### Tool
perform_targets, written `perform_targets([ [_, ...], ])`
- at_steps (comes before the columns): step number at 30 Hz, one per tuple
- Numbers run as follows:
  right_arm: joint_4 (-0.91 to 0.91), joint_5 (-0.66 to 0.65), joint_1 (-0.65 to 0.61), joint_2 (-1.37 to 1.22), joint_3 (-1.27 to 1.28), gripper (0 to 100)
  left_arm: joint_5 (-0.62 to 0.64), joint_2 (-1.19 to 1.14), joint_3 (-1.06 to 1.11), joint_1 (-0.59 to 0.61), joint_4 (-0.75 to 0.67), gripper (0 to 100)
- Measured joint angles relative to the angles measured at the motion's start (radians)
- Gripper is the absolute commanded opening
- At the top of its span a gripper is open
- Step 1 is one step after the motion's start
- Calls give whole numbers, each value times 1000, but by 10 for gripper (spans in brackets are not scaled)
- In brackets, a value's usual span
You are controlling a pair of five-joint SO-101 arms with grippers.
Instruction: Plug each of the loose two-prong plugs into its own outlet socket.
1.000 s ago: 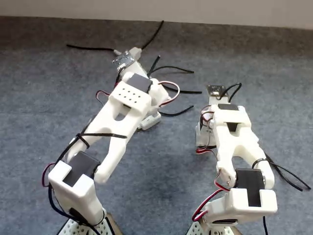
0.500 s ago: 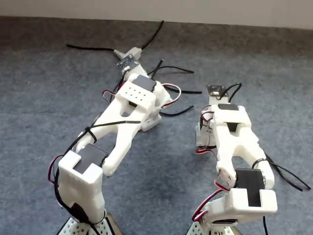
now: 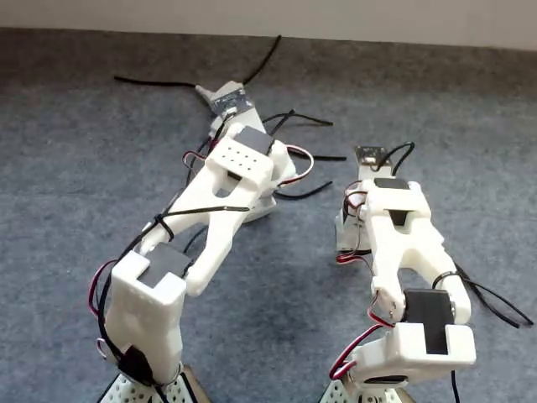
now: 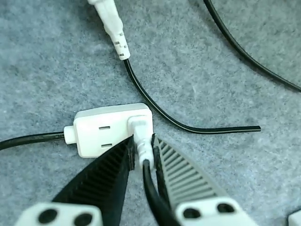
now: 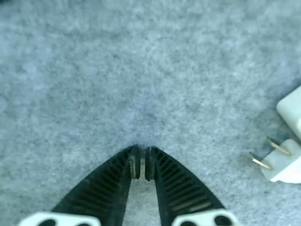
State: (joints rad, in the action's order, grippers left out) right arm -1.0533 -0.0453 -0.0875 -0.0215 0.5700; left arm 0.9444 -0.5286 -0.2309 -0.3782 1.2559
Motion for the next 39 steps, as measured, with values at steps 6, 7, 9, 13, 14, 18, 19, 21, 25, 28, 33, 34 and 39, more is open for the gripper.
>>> perform_targets([
  [6,0,0,0,0,0,33,-14,-31,-101,0,230,525],
  [7,0,0,0,0,0,33,-14,-32,-101,2,256,535],
  [9,0,0,0,0,0,33,-14,-32,-104,2,279,530],
  [13,0,0,0,0,0,33,-23,-32,-143,2,313,524],
  [14,0,0,0,0,0,33,-35,-32,-158,5,330,524],
  [18,0,0,0,0,0,33,-181,-32,-183,37,387,524],
  [19,0,0,0,0,0,33,-229,-32,-184,49,393,524],
  [21,0,0,0,0,0,33,-339,-32,-184,86,396,524],
  [25,0,0,0,0,0,33,-606,-32,-184,167,396,524],
  [28,0,0,0,0,0,33,-792,-32,-184,178,396,524],
  [33,0,0,0,0,0,33,-1108,-32,-184,175,377,524],
  [34,0,0,0,0,0,33,-1166,-32,-184,176,353,524],
  [39,0,0,0,0,0,33,-1372,-104,-184,181,244,524],
])
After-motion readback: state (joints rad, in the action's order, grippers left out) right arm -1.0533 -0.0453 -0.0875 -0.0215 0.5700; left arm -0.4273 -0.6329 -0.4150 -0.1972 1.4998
